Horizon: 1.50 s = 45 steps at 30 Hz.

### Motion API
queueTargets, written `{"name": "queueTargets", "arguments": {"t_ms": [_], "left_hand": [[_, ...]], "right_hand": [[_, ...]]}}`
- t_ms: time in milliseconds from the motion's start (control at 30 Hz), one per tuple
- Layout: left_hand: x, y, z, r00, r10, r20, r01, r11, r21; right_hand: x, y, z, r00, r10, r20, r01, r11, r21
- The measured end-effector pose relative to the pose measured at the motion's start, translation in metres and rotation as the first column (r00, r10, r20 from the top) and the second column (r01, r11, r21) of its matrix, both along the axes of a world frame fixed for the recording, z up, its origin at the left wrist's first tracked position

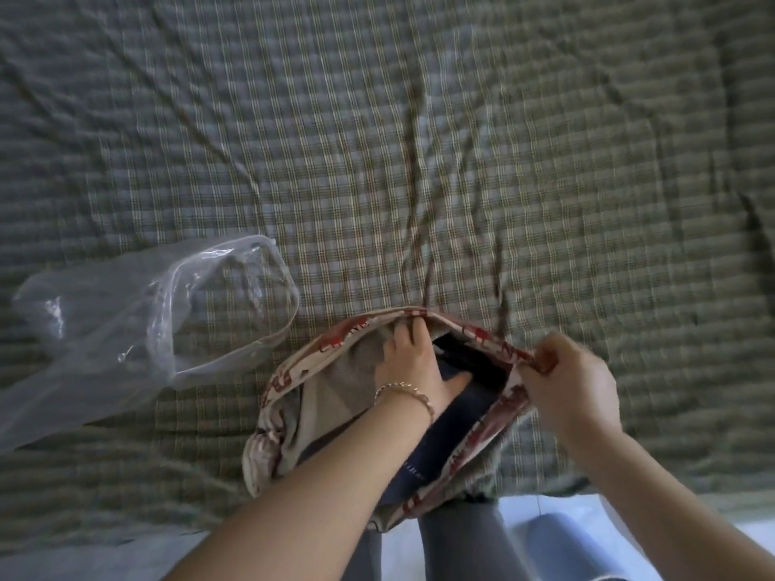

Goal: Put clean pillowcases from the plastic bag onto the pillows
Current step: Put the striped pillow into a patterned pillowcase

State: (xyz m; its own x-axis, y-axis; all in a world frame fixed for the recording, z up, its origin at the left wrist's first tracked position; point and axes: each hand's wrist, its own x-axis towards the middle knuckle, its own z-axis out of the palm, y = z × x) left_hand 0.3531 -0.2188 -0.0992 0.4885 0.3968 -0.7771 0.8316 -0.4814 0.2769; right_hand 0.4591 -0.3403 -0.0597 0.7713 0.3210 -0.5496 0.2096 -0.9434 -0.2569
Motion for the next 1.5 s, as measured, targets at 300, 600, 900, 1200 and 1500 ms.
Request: {"name": "queueTargets", "arguments": {"t_ms": [300, 600, 900, 1200, 1500], "left_hand": [[0.021, -0.002, 0.030, 0.989, 0.150, 0.019, -0.148, 0.985, -0.087], [0.065, -0.069, 0.022, 0.960, 0.280, -0.003, -0.260, 0.889, -0.377], [0.018, -0.054, -0.008, 0.978, 0.043, 0.205, 0.044, 0.914, -0.404], [-0.173, 0.031, 0.011, 0.928, -0.303, -0.217, 0.353, 0.902, 0.249], [-0.204, 0.058, -0.017, 0.803, 0.595, -0.041, -0.592, 0.788, -0.167]], "right_hand": [[0.026, 0.002, 0.003, 0.944, -0.174, -0.280, 0.218, 0.967, 0.134], [0.045, -0.021, 0.008, 0.905, -0.262, -0.336, 0.348, 0.909, 0.229], [0.083, -0.014, -0.005, 0.991, -0.096, -0.096, 0.099, 0.995, 0.028], [-0.043, 0.072, 0.023, 0.794, 0.547, -0.266, -0.507, 0.837, 0.206], [-0.191, 0.101, -0.054, 0.763, 0.542, -0.352, -0.582, 0.813, -0.011]]}}
